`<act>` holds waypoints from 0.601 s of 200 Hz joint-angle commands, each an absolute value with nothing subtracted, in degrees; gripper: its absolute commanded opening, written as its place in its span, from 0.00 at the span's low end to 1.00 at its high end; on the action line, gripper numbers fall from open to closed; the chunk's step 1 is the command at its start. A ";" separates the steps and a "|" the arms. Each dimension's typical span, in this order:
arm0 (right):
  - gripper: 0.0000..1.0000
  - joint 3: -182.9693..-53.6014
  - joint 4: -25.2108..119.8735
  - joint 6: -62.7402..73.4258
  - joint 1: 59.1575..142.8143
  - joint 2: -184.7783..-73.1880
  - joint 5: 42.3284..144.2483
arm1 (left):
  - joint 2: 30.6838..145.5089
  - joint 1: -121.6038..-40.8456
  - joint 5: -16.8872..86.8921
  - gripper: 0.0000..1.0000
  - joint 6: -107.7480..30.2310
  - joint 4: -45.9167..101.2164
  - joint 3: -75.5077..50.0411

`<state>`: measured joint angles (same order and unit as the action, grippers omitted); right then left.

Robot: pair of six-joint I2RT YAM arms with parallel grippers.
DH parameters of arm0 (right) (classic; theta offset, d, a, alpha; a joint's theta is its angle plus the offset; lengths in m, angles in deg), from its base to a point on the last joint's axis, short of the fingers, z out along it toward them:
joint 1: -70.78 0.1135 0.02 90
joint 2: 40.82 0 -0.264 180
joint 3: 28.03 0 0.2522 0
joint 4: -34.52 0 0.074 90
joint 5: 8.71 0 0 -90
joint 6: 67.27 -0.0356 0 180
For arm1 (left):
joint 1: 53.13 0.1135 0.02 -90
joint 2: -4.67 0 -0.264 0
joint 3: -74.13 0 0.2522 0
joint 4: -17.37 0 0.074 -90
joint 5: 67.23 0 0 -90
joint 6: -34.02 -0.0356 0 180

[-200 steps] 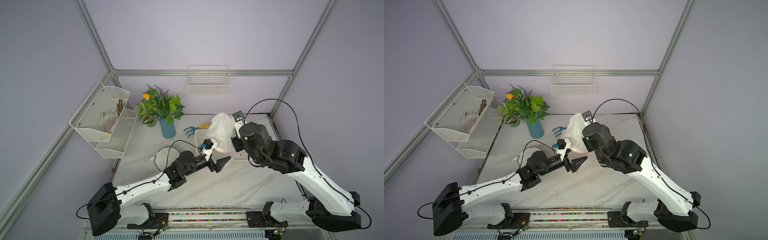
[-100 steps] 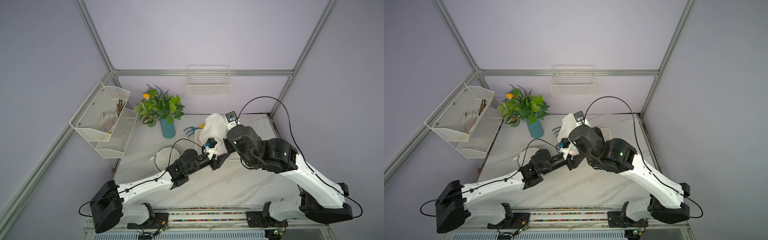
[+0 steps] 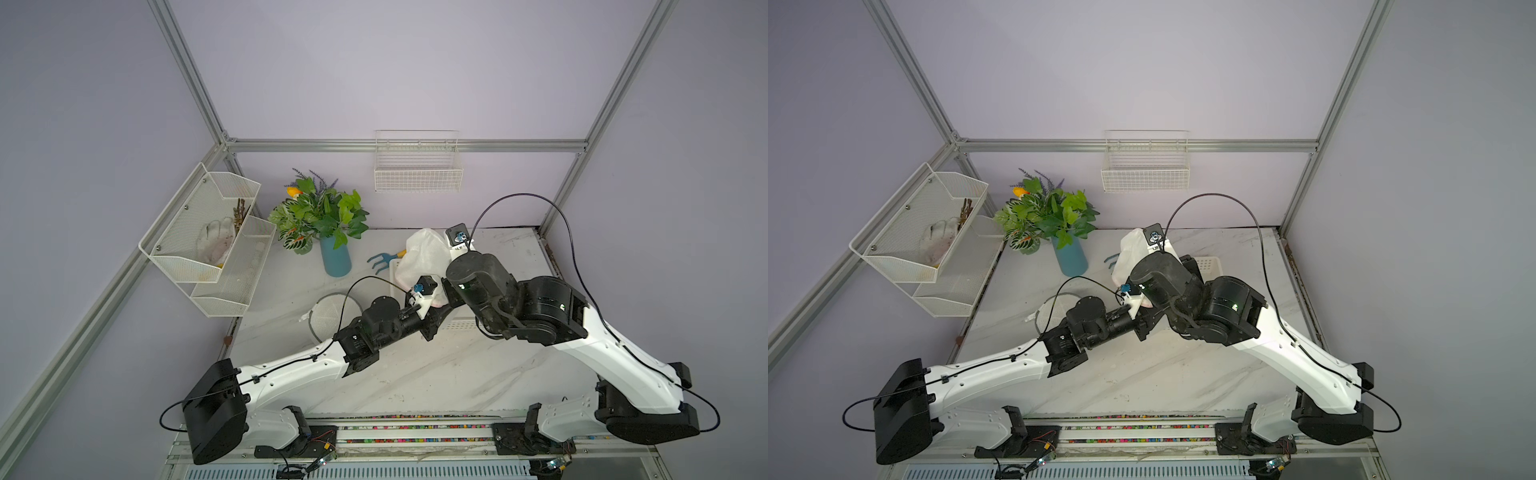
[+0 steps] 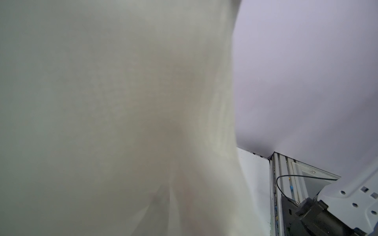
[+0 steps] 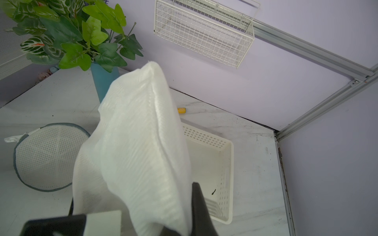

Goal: Turn the laundry bag inside out
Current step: Turn over the laundry bag.

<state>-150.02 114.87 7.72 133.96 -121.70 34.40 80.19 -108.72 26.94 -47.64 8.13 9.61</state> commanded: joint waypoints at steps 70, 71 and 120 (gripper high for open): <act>0.00 -144.45 115.28 4.47 128.53 -117.27 49.15 | 76.21 -108.72 30.17 0.00 -44.22 10.20 10.59; 0.00 -144.23 115.31 4.28 128.36 -117.23 49.49 | 76.08 -108.69 30.34 0.00 -44.17 10.25 10.65; 0.31 -135.63 110.76 3.21 119.77 -114.90 72.50 | 72.06 -107.03 41.87 0.00 -30.19 7.18 15.34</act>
<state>-137.95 113.89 4.44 122.22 -115.65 58.13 74.71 -108.11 34.94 -38.88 11.25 13.74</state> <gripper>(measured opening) 0.242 0.054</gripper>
